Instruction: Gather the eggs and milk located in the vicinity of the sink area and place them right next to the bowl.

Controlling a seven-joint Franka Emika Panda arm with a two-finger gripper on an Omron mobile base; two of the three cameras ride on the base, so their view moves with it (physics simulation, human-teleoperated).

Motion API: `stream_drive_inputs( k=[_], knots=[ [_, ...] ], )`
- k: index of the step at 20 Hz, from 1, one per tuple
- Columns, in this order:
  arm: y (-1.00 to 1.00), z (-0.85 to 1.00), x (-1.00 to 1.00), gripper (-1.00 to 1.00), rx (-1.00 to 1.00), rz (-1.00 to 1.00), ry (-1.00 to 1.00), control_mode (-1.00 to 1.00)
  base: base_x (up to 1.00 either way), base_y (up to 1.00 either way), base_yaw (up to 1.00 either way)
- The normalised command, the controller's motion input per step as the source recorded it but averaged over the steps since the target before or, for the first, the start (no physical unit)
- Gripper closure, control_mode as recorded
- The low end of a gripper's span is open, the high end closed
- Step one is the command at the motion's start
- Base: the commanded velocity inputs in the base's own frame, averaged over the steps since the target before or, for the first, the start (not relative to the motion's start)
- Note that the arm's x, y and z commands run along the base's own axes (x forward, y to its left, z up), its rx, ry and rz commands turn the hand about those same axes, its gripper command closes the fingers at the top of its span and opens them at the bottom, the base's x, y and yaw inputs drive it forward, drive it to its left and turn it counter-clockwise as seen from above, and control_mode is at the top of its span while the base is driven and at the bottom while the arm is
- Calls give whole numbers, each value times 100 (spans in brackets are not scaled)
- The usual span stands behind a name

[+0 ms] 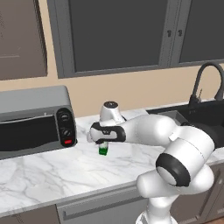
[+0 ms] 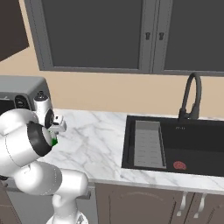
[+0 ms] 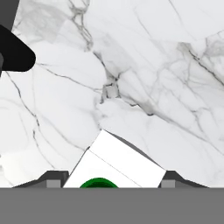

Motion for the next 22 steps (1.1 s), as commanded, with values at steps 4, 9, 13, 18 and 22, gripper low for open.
stream_drive_inputs(
  k=[4,9,13,18,22],
  knots=[
    [0,1,-13,100,0,0,-1,-100,0,0,0],
    [0,59,-51,100,0,0,-13,-100,0,0,0],
    [0,91,-30,100,0,0,-5,-100,0,0,0],
    [-20,88,-17,100,0,0,0,-100,0,0,0],
    [-57,68,-3,100,0,0,0,-100,0,0,0]
  ],
)
